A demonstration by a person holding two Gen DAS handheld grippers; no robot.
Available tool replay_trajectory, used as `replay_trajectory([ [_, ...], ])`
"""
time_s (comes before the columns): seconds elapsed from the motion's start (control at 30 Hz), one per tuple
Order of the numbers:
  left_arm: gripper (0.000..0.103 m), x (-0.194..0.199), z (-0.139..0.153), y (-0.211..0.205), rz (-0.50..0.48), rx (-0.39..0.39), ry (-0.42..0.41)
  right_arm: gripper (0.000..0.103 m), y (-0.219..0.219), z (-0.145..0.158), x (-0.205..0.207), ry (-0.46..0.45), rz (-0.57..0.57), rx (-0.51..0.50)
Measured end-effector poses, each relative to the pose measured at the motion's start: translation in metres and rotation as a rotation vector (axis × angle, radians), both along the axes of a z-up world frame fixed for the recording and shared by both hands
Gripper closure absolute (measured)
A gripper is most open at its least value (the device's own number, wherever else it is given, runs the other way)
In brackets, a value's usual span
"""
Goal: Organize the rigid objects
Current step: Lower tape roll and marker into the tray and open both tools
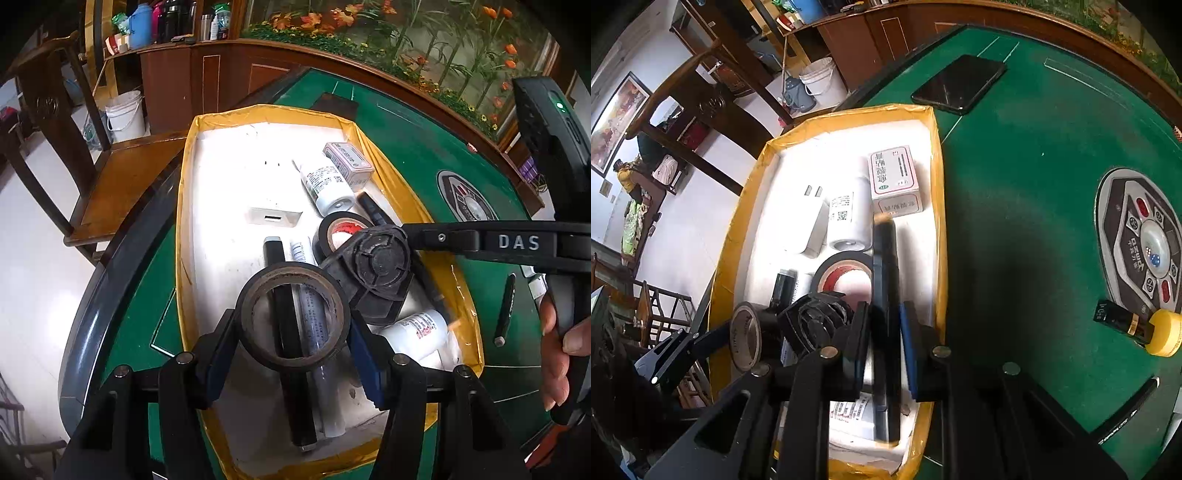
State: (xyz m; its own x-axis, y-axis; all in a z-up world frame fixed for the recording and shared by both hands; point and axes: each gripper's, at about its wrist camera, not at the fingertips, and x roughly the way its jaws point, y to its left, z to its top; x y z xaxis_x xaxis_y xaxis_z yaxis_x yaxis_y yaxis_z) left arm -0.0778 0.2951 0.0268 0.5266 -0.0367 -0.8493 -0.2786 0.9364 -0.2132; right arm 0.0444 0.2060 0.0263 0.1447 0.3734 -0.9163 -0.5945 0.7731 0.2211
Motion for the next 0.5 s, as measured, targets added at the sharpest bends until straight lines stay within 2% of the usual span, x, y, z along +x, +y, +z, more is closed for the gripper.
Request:
replay_trajectory([
  [0.3,0.039,-0.008,0.007,-0.005,0.028,-0.018,-0.016,0.078,-0.018,0.014,-0.010,0.012,-0.004,0.073],
  [0.5,0.039,-0.015,0.017,-0.012,0.044,-0.013,-0.036,0.068,-0.048,0.029,-0.020,0.011,-0.006,0.128],
])
